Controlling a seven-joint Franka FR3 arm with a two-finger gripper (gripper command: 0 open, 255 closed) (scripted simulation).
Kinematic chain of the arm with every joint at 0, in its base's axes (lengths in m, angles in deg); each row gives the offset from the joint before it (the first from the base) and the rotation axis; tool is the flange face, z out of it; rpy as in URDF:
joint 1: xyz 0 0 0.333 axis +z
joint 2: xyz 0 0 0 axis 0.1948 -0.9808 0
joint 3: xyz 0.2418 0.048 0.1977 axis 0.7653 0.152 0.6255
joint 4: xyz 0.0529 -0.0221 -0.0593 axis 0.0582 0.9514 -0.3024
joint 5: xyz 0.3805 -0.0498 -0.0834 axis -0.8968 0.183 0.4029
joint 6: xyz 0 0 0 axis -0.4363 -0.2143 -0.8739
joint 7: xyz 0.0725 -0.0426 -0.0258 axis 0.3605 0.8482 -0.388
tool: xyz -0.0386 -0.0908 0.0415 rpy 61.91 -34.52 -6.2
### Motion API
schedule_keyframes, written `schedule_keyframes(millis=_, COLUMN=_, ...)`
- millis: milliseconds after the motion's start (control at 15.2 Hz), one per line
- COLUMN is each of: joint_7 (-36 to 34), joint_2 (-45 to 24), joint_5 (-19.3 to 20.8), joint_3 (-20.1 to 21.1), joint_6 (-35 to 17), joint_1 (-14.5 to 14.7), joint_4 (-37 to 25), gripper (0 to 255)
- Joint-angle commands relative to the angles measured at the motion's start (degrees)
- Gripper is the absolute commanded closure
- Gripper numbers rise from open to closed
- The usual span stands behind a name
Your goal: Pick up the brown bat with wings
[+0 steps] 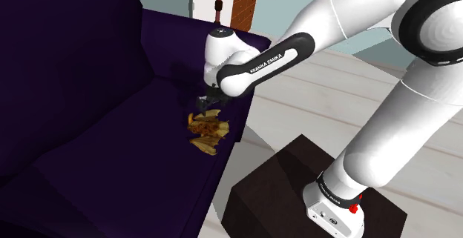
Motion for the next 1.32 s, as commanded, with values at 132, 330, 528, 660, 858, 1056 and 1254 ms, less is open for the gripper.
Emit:
schedule_keyframes(millis=132, joint_7=-6.4, joint_2=-8.8, joint_5=6.8, joint_3=0.0, joint_6=-3.3, joint_1=2.0, joint_4=-6.7, gripper=0)
schedule_keyframes(millis=330, joint_7=-10.3, joint_2=-15.0, joint_5=11.4, joint_3=-1.1, joint_6=-4.9, joint_1=4.2, joint_4=-12.2, gripper=0)
schedule_keyframes(millis=528, joint_7=-11.9, joint_2=-17.6, joint_5=13.3, joint_3=-2.0, joint_6=-6.3, joint_1=5.2, joint_4=-13.5, gripper=0)
schedule_keyframes(millis=660, joint_7=-12.7, joint_2=-18.7, joint_5=14.3, joint_3=-2.4, joint_6=-7.4, joint_1=5.5, joint_4=-13.5, gripper=0)
schedule_keyframes(millis=858, joint_7=-13.9, joint_2=-20.5, joint_5=15.7, joint_3=-3.3, joint_6=-9.0, joint_1=6.1, joint_4=-13.5, gripper=0)
schedule_keyframes(millis=1056, joint_7=-14.0, joint_2=-20.8, joint_5=15.9, joint_3=-3.4, joint_6=-9.2, joint_1=6.2, joint_4=-13.5, gripper=255)
schedule_keyframes(millis=1254, joint_7=-14.1, joint_2=-20.8, joint_5=15.9, joint_3=-3.4, joint_6=-9.2, joint_1=6.2, joint_4=-13.6, gripper=255)
